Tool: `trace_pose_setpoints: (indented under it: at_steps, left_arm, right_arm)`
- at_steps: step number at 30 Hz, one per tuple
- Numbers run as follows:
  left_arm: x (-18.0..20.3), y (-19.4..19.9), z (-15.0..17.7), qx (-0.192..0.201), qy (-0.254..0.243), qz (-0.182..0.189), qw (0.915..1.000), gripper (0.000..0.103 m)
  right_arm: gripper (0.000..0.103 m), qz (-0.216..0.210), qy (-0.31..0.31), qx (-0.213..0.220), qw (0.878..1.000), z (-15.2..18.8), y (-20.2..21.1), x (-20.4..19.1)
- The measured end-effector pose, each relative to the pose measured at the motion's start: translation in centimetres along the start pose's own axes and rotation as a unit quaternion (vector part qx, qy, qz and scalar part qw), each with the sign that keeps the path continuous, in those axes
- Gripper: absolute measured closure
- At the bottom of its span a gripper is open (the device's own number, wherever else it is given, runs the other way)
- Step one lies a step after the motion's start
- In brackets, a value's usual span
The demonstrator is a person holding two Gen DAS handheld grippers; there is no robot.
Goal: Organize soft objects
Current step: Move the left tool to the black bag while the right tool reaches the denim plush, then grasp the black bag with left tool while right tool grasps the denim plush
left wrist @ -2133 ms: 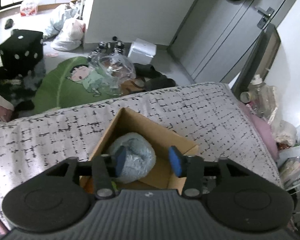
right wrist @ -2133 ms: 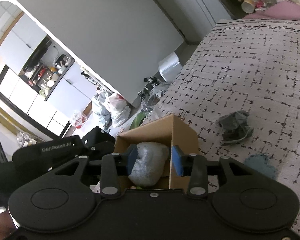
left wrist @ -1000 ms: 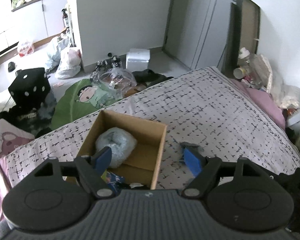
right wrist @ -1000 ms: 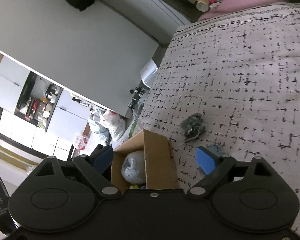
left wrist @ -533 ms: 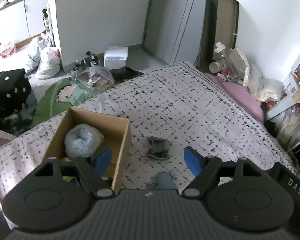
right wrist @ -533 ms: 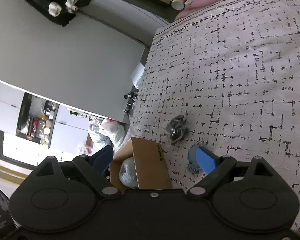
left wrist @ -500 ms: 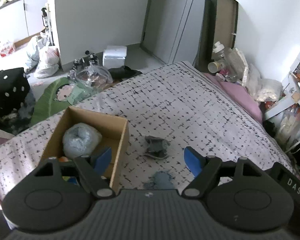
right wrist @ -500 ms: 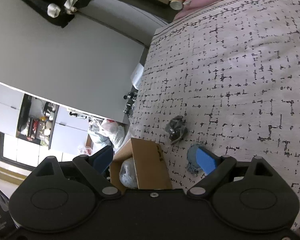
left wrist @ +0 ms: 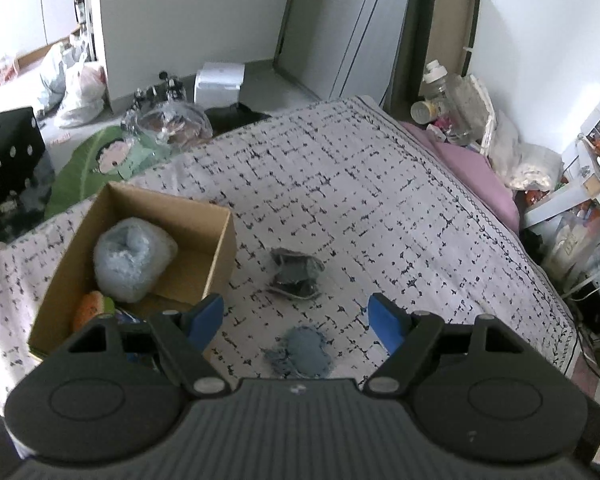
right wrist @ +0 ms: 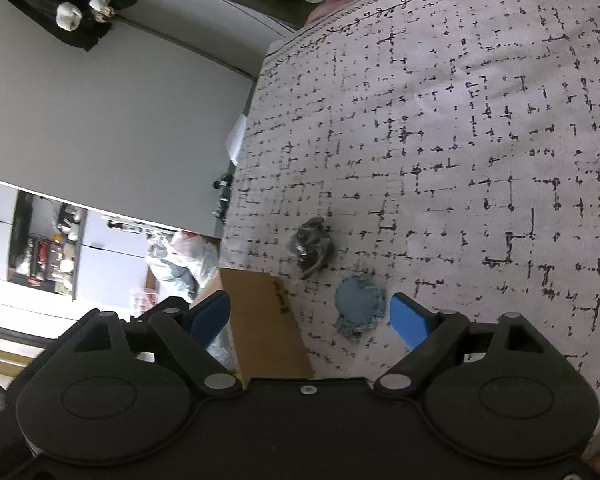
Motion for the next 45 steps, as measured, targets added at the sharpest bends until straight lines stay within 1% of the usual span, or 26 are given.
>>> trace_pose_setpoints:
  at_steps: [3,4,5,8,10,12,16,20,23,27,30,33,35,41,43,45]
  left_arm:
    - [0.1,-0.9,0.0,-0.009,0.003,0.005,0.9999,0.025]
    - [0.2,-1.3,-0.1,-0.012,0.002,0.006,0.9999,0.026]
    - [0.3,-1.7,-0.1,-0.016,0.0,0.008,0.9998,0.028]
    - [0.4,-2.9,-0.3,-0.031,0.003,0.015,0.9994,0.03]
    - [0.6,-3.6,-0.5,-0.035,-0.001,0.018,0.9992,0.03]
    - [0.7,-4.2,-0.8,-0.038,-0.006,0.022,0.999,0.033]
    - [0.9,-5.8,-1.0,-0.052,-0.01,0.03,0.9982,0.042]
    - [0.8,-7.3,-1.3,-0.065,-0.01,0.032,0.9973,0.046]
    - [0.6,-8.3,-1.4,-0.074,-0.008,0.036,0.9966,0.047]
    - [0.5,-9.5,-1.6,-0.084,-0.009,0.036,0.9958,0.047]
    - [0.6,-10.4,-1.8,-0.091,-0.01,0.038,0.9951,0.047]
    - [0.8,-11.3,-2.0,-0.099,-0.015,0.044,0.994,0.047]
    - [0.8,-11.9,-2.1,-0.101,-0.019,0.045,0.9937,0.047]
    - [0.9,-13.2,-2.3,-0.11,-0.024,0.056,0.992,0.047]
    - [0.8,-13.6,-2.5,-0.11,-0.025,0.057,0.992,0.047]
    - [0.8,-14.0,-2.7,-0.113,-0.026,0.056,0.9917,0.047]
  right_arm:
    - [0.032,0.006,0.0,-0.01,1.0,0.1,-0.9,0.6]
    - [0.034,0.007,-0.003,-0.014,1.0,0.2,-1.3,0.8]
    - [0.035,0.008,-0.004,-0.018,1.0,0.3,-1.7,1.0]
    - [0.041,0.016,0.001,-0.022,1.0,0.4,-2.4,1.2]
    - [0.046,0.018,0.006,-0.026,0.999,0.5,-2.9,1.1]
    - [0.049,0.018,0.012,-0.03,0.999,0.8,-3.5,1.0]
    - [0.052,0.036,0.019,-0.041,0.998,1.3,-5.0,1.3]
    - [0.052,0.054,0.02,-0.052,0.997,1.7,-6.6,1.8]
    - [0.053,0.066,0.028,-0.058,0.996,1.8,-7.8,2.0]
    - [0.058,0.084,0.035,-0.065,0.994,1.8,-9.2,2.4]
    - [0.059,0.1,0.044,-0.073,0.991,2.0,-10.1,2.8]
    - [0.059,0.117,0.061,-0.083,0.988,2.5,-11.1,3.0]
    - [0.059,0.132,0.086,-0.088,0.983,2.9,-11.8,2.9]
    - [0.06,0.169,0.175,-0.096,0.965,3.8,-13.2,2.3]
    - [0.068,0.182,0.206,-0.097,0.957,4.0,-13.7,2.1]
    - [0.071,0.187,0.221,-0.096,0.952,4.1,-13.8,2.1]
Point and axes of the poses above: each gripper's, at about its wrist camera, not at the fingertips, and y roughly against the way its jaws point, x to its right, z to its underside, the point moved 9 cm from there along -y, roughly the way its jaws point, and after that the axes turned 7 degrees about -z, right-handed, at the moved point
